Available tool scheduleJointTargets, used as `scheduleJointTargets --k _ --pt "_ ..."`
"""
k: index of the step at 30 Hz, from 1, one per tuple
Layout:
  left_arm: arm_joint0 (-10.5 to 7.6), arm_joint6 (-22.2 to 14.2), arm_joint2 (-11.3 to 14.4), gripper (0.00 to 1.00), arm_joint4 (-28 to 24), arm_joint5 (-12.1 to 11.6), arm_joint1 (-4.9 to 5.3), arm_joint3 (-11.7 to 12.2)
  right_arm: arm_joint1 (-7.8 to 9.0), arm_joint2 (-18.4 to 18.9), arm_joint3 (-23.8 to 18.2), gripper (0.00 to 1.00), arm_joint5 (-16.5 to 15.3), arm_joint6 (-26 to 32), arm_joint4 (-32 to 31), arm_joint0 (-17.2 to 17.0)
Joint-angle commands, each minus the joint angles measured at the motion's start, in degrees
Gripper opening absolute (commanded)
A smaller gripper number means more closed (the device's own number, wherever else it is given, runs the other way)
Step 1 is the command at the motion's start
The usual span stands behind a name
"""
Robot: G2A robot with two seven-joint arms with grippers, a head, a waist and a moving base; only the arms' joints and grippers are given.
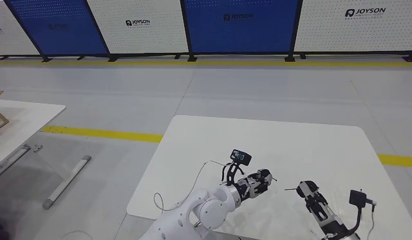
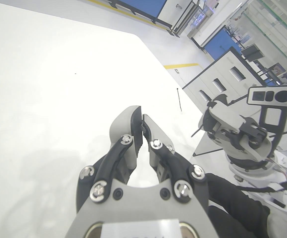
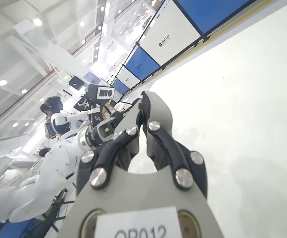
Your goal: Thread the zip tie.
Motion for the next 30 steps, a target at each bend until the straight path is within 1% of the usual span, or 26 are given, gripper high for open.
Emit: scheduleJointTargets --k 1,3,4,6,8,12,15,17,25,27,30 --pt "0.0 0.0 0.0 0.0 0.0 0.0 0.0 0.0 -0.62 -1.2 0.4 0.0 4.2 -3.0 -1.1 0.9" --pt "0.0 0.0 0.0 0.0 0.0 0.0 0.0 0.0 -1.34 -2.5 1.1 0.0 6.9 -7.0 -1.6 1.7" --pt "0.0 0.0 0.0 0.0 0.0 0.0 0.0 0.0 -1.77 -3.8 1.7 0.0 8.1 -8.4 -2.6 2.3" --pt "0.0 0.0 0.0 0.0 0.0 0.0 0.0 0.0 -2.38 -5.9 2.7 0.0 9.2 -8.9 -4.2 3.4" --pt "0.0 0.0 0.0 0.0 0.0 0.0 0.0 0.0 -3.02 -7.4 3.8 0.0 9.6 -9.7 -5.2 4.7" --pt "0.0 0.0 0.0 0.0 0.0 0.0 0.0 0.0 -4.02 -9.2 6.3 0.0 9.0 -9.7 -4.9 7.0" --pt "0.0 0.0 0.0 0.0 0.0 0.0 0.0 0.0 -4.52 -9.2 7.6 0.0 5.6 -10.5 -3.4 7.5" --pt "0.0 0.0 0.0 0.0 0.0 0.0 0.0 0.0 -4.61 -8.6 7.8 0.0 4.4 -11.3 -3.3 7.0" --pt "0.0 0.0 0.0 0.0 0.0 0.0 0.0 0.0 -4.83 -8.1 8.0 0.0 4.8 -11.1 -2.7 7.0" --pt "0.0 0.0 0.0 0.0 0.0 0.0 0.0 0.0 -4.98 -7.8 8.2 0.0 5.0 -10.5 -2.3 6.8" --pt "0.0 0.0 0.0 0.0 0.0 0.0 0.0 0.0 -5.27 -8.1 8.6 0.0 5.4 -8.9 -3.4 6.9"
